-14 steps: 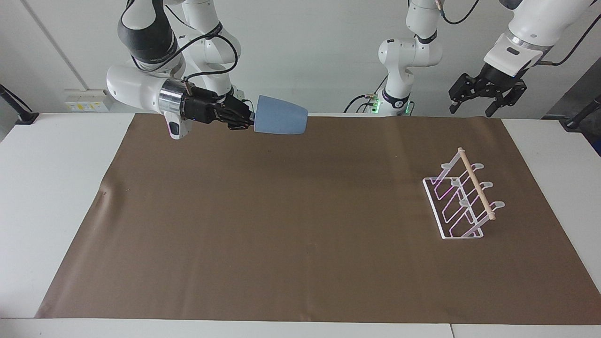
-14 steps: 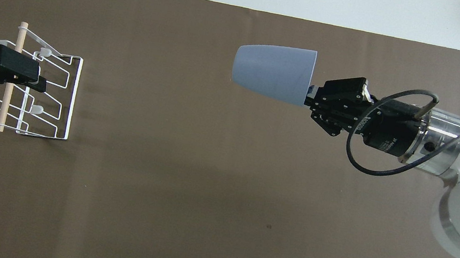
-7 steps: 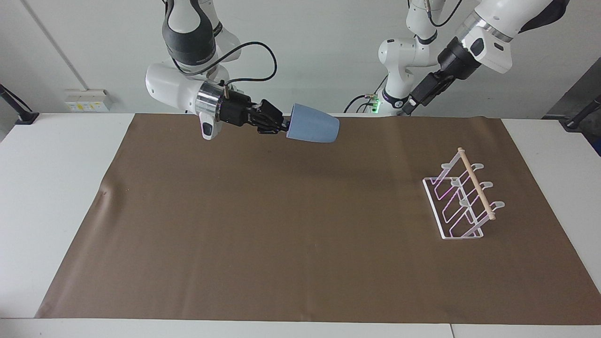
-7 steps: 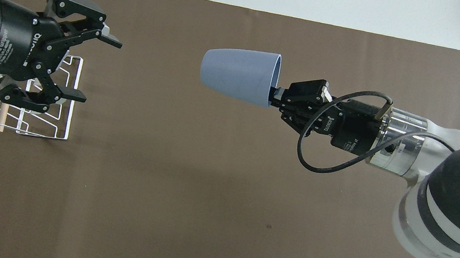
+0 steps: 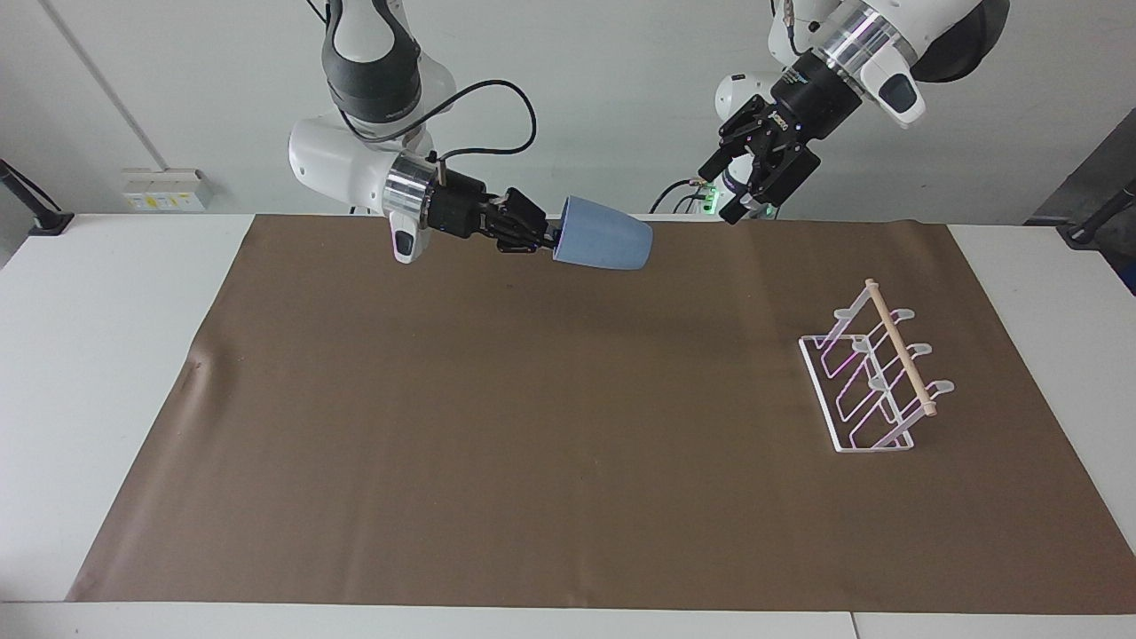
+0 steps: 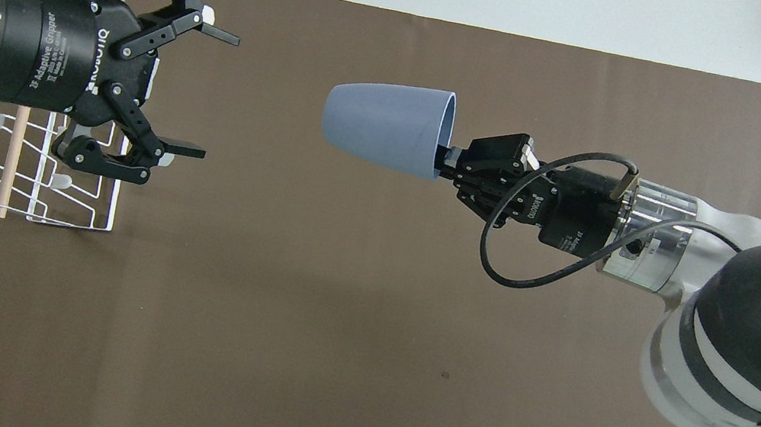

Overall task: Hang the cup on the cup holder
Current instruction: 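Carry the cup toward the rack while the left gripper reaches toward it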

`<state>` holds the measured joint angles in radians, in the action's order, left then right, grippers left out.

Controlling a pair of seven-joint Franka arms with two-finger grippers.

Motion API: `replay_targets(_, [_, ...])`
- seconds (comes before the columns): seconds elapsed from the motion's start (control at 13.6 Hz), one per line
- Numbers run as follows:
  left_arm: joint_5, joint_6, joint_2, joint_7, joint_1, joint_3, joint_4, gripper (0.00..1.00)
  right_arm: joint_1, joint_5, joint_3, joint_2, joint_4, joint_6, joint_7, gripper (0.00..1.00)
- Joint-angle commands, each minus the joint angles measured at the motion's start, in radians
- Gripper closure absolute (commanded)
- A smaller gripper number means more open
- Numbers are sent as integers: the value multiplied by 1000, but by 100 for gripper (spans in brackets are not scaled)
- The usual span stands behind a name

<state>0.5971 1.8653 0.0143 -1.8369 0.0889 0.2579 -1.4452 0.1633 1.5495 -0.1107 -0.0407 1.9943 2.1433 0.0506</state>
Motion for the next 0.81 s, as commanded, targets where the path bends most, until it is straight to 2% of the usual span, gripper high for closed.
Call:
replay_targets(0.0, [44,34,7,-82,11,11,-7,0,1,34,-3,-2,11,18,40,100])
replay_targets(0.22, [46,112,9,-120,46,12,-46,0,1,34,-3,-4,11,20,38,100])
replay_targets(0.74, [53,149,56,-133,117,14,-84,0,2,32,-3,-2,11,30,38,100])
